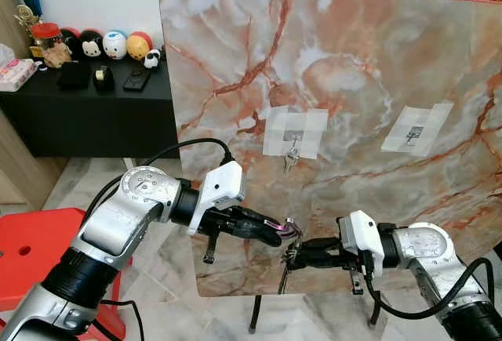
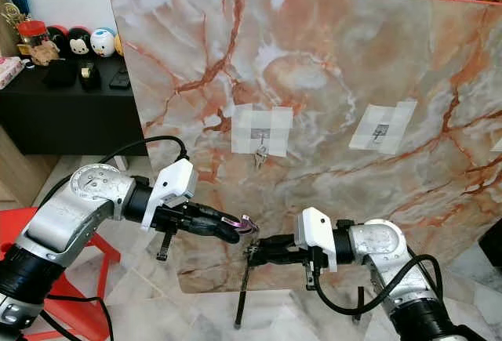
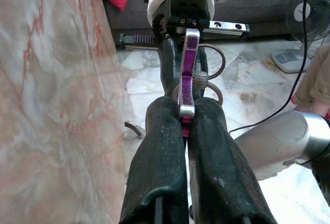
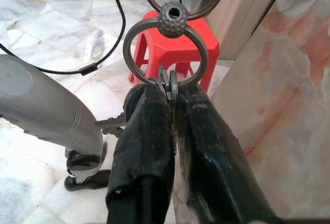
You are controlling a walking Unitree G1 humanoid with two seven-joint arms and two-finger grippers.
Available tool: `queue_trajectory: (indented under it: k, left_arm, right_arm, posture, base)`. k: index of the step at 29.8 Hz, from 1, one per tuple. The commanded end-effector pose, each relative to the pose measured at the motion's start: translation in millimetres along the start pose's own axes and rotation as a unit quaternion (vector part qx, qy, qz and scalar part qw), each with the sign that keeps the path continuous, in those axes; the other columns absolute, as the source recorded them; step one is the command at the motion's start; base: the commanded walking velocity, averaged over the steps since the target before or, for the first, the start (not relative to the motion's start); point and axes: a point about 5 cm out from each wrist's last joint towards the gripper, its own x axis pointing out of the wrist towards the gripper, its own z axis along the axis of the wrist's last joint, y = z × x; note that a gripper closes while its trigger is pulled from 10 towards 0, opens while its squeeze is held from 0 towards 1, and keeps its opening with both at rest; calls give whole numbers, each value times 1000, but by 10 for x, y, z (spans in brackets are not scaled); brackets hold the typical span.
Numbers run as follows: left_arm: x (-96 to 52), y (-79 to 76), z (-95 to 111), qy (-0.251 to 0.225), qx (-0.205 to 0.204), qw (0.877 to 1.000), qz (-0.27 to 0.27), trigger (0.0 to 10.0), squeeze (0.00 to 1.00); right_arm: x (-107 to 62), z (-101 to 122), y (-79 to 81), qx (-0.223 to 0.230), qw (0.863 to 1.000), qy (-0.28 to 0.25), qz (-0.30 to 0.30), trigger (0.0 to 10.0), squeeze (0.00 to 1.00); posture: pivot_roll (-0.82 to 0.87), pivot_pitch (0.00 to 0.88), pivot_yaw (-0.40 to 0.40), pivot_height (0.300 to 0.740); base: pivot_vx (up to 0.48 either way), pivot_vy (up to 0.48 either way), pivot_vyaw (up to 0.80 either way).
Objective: Hang keys on a hook
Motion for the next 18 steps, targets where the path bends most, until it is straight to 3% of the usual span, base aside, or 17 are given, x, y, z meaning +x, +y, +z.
queue_trajectory:
  k: [1, 18]
  left_arm:
    - [-27, 21, 72, -9, 16, 1000, 5, 0, 0]
    - [-26, 31, 75, -12, 22, 1000, 12, 0, 0]
  right_arm:
    - [-38, 14, -13, -1, 1000, 8, 2, 0, 0]
    - [-41, 23, -44, 6, 1000, -1, -10, 0, 0]
  posture:
    - [51, 0, -118, 740]
    - [51, 0, -118, 740]
  base:
    - [0, 0, 0]
    - [0, 0, 0]
